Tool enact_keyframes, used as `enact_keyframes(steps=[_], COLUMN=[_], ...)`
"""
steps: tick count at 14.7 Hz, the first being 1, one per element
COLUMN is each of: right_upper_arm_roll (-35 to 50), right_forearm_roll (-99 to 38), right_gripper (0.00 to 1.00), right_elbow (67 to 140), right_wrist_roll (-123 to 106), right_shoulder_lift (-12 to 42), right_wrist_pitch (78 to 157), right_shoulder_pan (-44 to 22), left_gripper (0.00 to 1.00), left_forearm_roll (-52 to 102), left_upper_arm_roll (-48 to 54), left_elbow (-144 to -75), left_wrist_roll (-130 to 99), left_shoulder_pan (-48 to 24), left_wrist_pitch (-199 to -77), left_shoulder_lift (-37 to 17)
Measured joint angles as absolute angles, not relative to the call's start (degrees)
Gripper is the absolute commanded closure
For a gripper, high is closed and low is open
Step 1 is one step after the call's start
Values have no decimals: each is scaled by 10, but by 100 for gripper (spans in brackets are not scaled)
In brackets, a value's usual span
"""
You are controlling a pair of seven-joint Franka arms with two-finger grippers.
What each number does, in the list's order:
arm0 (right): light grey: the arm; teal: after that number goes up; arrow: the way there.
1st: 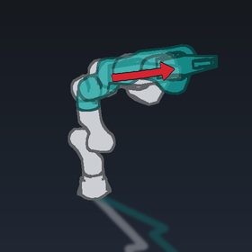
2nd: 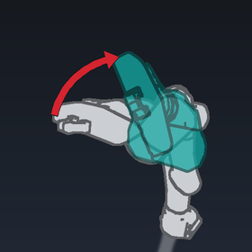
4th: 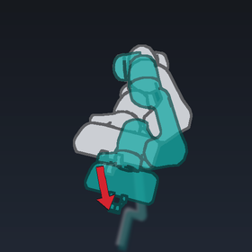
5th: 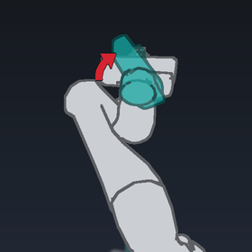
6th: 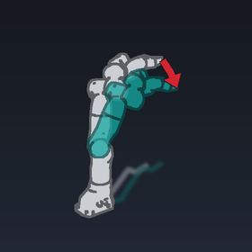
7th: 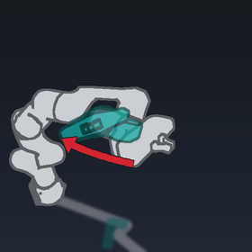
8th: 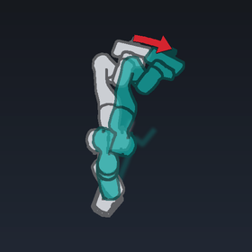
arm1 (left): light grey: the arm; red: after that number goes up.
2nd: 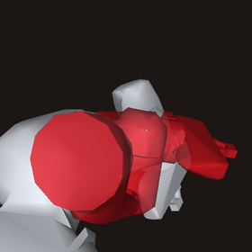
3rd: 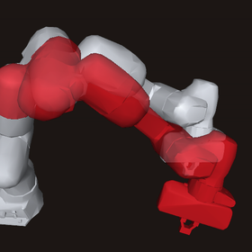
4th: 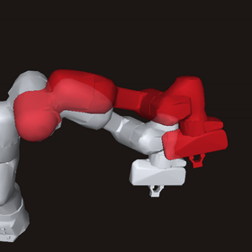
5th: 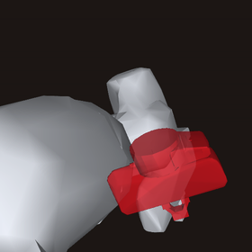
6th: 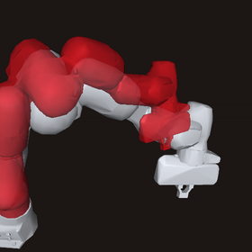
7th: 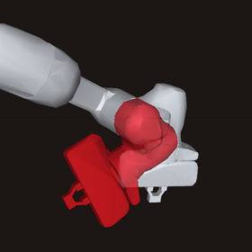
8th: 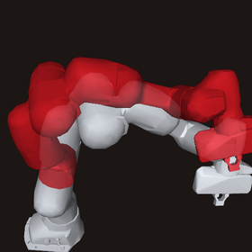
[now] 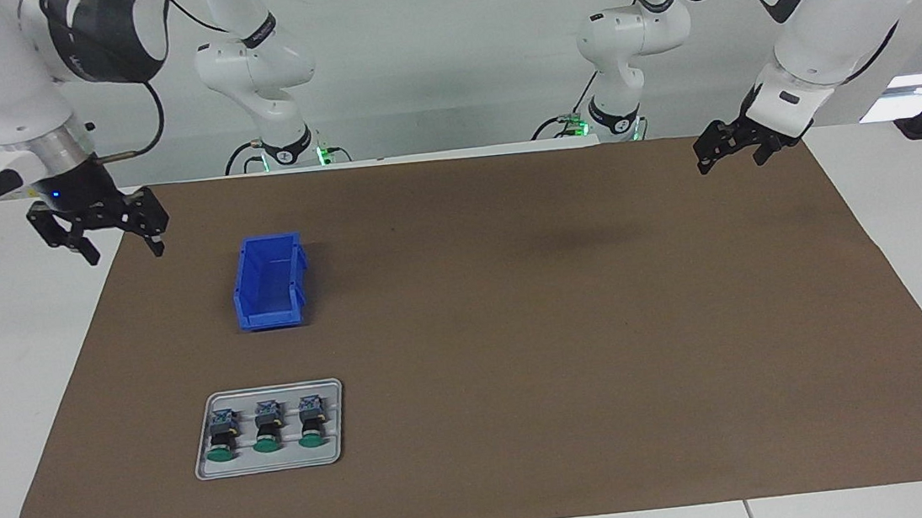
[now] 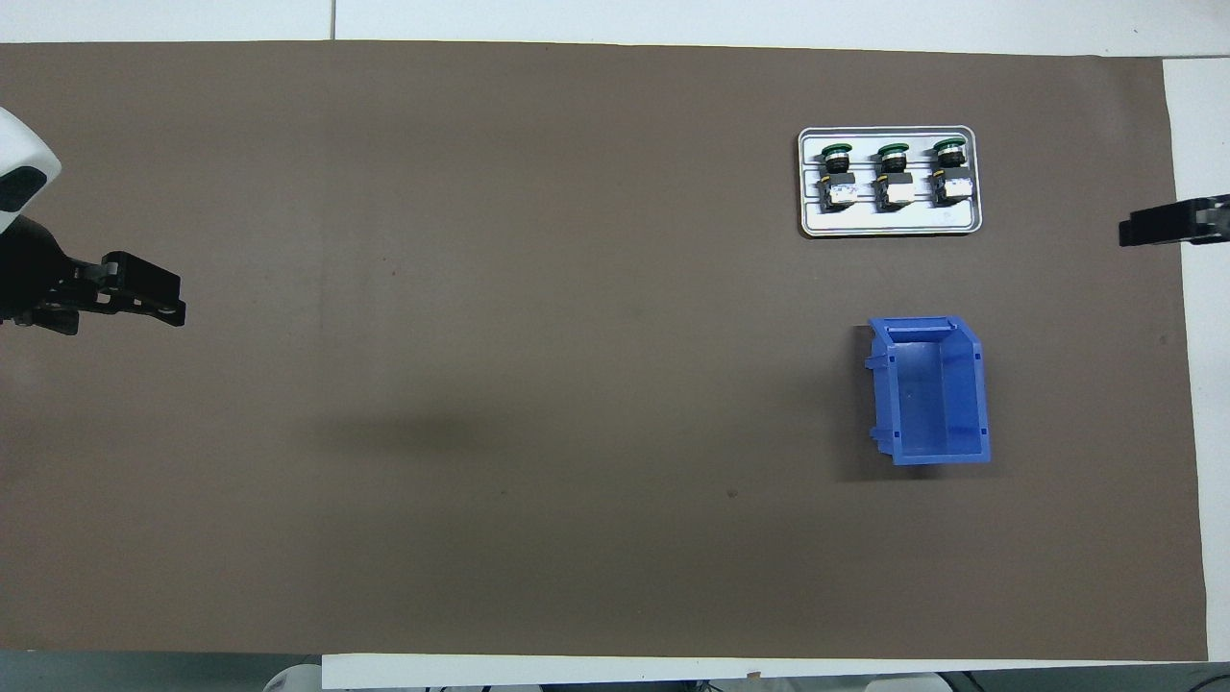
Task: Place and press button with both arms
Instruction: 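Reach the right gripper to the button pieces on the metal tray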
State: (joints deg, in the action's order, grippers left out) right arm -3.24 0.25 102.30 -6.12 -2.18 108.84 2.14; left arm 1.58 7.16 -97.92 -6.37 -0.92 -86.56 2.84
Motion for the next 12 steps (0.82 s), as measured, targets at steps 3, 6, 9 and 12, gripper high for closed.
enact_keyframes(steps=[3,6,9,12], right_upper_arm_roll=[8,27,40,42], right_forearm_roll=[-3,-4,-4,-4], right_gripper=[8,8,8,8], right_elbow=[1047,1050,1050,1051], right_wrist_roll=[-2,-1,-65,-119], right_shoulder_lift=[7,48,86,117], right_wrist_pitch=[1162,1216,1266,1303], right_shoulder_pan=[18,18,18,4], left_gripper=[0,0,0,0], left_forearm_roll=[16,16,16,16], left_upper_arm_roll=[72,72,72,72], left_elbow=[-979,-979,-979,-979], left_wrist_roll=[-64,-64,-64,-64], left_shoulder_pan=[-9,-9,-9,-9], left_wrist_pitch=[-866,-866,-866,-866], left_shoulder_lift=[28,28,28,28])
